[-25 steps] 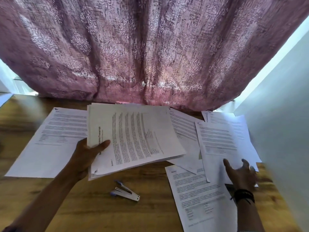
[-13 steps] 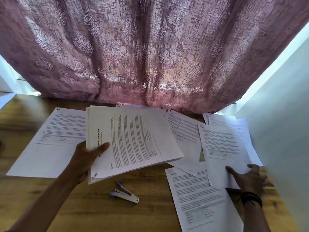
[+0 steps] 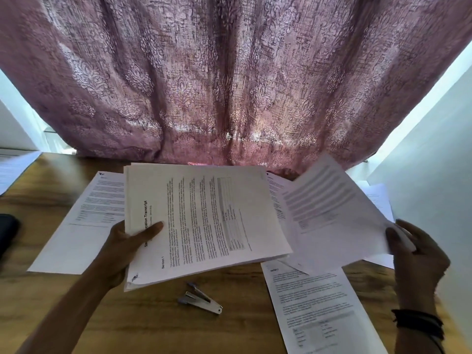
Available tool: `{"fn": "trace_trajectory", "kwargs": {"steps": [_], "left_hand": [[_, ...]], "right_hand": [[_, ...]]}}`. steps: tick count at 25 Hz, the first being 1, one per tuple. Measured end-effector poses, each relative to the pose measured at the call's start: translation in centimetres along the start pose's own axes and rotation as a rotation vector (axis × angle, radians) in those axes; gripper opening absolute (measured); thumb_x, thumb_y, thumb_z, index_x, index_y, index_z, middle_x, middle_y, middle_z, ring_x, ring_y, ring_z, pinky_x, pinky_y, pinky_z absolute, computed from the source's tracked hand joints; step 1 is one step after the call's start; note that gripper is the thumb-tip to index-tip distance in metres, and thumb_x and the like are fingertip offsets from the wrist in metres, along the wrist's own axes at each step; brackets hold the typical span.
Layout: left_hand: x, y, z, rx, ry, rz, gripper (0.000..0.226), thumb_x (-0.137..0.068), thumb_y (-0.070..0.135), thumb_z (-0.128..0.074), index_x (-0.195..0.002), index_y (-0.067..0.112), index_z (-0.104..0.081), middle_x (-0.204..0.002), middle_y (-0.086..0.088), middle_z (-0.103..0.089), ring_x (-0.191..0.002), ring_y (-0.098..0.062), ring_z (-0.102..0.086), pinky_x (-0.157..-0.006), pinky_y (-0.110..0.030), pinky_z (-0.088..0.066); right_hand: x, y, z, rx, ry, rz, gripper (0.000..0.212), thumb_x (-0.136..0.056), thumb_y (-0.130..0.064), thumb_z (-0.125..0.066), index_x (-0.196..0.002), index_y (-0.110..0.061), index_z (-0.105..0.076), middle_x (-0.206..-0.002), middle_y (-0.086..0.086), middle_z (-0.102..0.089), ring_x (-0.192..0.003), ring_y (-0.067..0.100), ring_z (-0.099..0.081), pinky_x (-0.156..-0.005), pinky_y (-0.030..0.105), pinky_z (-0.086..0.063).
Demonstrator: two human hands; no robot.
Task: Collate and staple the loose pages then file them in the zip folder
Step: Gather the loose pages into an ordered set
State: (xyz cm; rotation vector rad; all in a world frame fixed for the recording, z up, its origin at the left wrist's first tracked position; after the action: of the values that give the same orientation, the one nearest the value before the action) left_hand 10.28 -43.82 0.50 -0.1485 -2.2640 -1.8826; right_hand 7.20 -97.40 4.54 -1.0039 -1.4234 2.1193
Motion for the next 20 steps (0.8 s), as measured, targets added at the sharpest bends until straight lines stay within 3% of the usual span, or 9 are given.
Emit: {"fn": "trace_trajectory", "kwargs": {"steps": [2, 5, 6, 9, 12, 14, 16, 18, 20], "left_hand": [[0.3, 0.8, 0.2, -0.022, -0.029, 0.021, 0.099, -0.022, 0.054, -0.094, -0.109, 0.016, -0.063, -0.096, -0.011, -0.075, -0.081, -0.036, -0.073, -0.054, -0.039, -0.059], [0.3, 1.9, 0.2, -0.042, -0.106, 0.034, 0.103, -0.023, 0.053, -0.094, -0.112, 0.014, -0.060, -0.099, -0.015, -0.074, -0.082, -0.039, -0.072, -0.056, -0.043, -0.060], [0.4, 2.2, 0.2, -0.053, -0.129, 0.040, 0.101, -0.027, 0.052, -0.095, -0.114, 0.013, -0.059, -0.099, -0.017, -0.074, -0.083, -0.040, -0.072, -0.057, -0.043, -0.060], [0.7, 2.6, 0.4, -0.070, -0.166, 0.050, 0.087, -0.044, 0.046, -0.092, -0.115, 0.010, -0.057, -0.097, -0.017, -0.074, -0.080, -0.038, -0.072, -0.055, -0.041, -0.060], [1.1, 2.3, 0.8, -0.092, -0.161, 0.063, 0.092, -0.038, 0.050, -0.093, -0.113, 0.009, -0.058, -0.099, -0.019, -0.073, -0.079, -0.038, -0.072, -0.055, -0.040, -0.060], [1.3, 2.0, 1.3, -0.098, -0.137, 0.070, 0.085, -0.044, 0.048, -0.092, -0.112, 0.010, -0.059, -0.100, -0.020, -0.073, -0.078, -0.037, -0.072, -0.054, -0.041, -0.060], [1.5, 1.6, 2.0, -0.106, -0.115, 0.078, 0.096, -0.031, 0.053, -0.094, -0.111, 0.011, -0.061, -0.099, -0.016, -0.074, -0.080, -0.037, -0.073, -0.054, -0.039, -0.060], [1.5, 1.0, 2.4, -0.089, -0.098, 0.089, 0.103, -0.023, 0.054, -0.094, -0.110, 0.010, -0.062, -0.100, -0.015, -0.074, -0.083, -0.038, -0.072, -0.057, -0.040, -0.060], [1.5, 0.5, 2.8, -0.061, -0.053, 0.077, 0.101, -0.022, 0.054, -0.094, -0.108, 0.010, -0.063, -0.101, -0.016, -0.074, -0.085, -0.039, -0.072, -0.060, -0.043, -0.060]], "right_hand": [[0.8, -2.9, -1.7, -0.107, -0.099, 0.000, 0.025, -0.086, -0.008, -0.073, -0.111, -0.009, -0.070, -0.090, -0.001, -0.074, -0.081, 0.008, -0.066, -0.073, 0.014, -0.055], [1.6, -4.7, -5.4, -0.220, -0.311, -0.089, 0.027, -0.087, -0.001, -0.069, -0.111, -0.013, -0.067, -0.066, -0.011, -0.071, -0.058, -0.002, -0.063, -0.057, 0.008, -0.049], [2.0, -5.0, -7.0, -0.240, -0.394, -0.130, 0.030, -0.087, 0.001, -0.068, -0.112, -0.014, -0.067, -0.068, -0.011, -0.073, -0.059, -0.001, -0.065, -0.057, 0.009, -0.051], [3.5, -5.2, -11.8, -0.355, -0.657, -0.275, 0.037, -0.080, -0.002, -0.072, -0.115, -0.013, -0.068, -0.091, 0.009, -0.076, -0.079, 0.016, -0.072, -0.069, 0.020, -0.057], [5.1, -5.0, -15.9, -0.406, -0.883, -0.358, 0.061, -0.065, -0.016, -0.084, -0.122, -0.007, -0.063, -0.111, 0.023, -0.071, -0.091, 0.025, -0.072, -0.077, 0.025, -0.058], [5.7, -5.2, -18.0, -0.410, -0.960, -0.369, 0.052, -0.075, -0.006, -0.075, -0.125, -0.005, -0.061, -0.121, 0.025, -0.067, -0.102, 0.030, -0.070, -0.086, 0.031, -0.057], [6.2, -5.6, -19.7, -0.387, -0.993, -0.377, 0.046, -0.084, 0.001, -0.064, -0.129, -0.004, -0.059, -0.127, 0.021, -0.065, -0.115, 0.035, -0.064, -0.096, 0.040, -0.054], [7.0, -6.4, -20.9, -0.428, -1.029, -0.404, 0.039, -0.093, -0.005, -0.056, -0.133, -0.006, -0.057, -0.129, 0.018, -0.064, -0.121, 0.037, -0.059, -0.102, 0.046, -0.050], [8.6, -6.9, -21.6, -0.545, -1.056, -0.511, 0.038, -0.103, -0.025, -0.046, -0.138, -0.013, -0.054, -0.134, 0.014, -0.061, -0.126, 0.034, -0.057, -0.109, 0.051, -0.042]]}}
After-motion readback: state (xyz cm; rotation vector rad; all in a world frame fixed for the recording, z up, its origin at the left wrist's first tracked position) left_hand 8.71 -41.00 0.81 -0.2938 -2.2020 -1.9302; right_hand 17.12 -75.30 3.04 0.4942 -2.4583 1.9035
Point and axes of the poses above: each hand's wrist, its own x-axis away from the middle knuckle, its own z-axis out of the back of the hand, y = z × x, the point moved 6 cm from there along -x, towards the middle knuckle
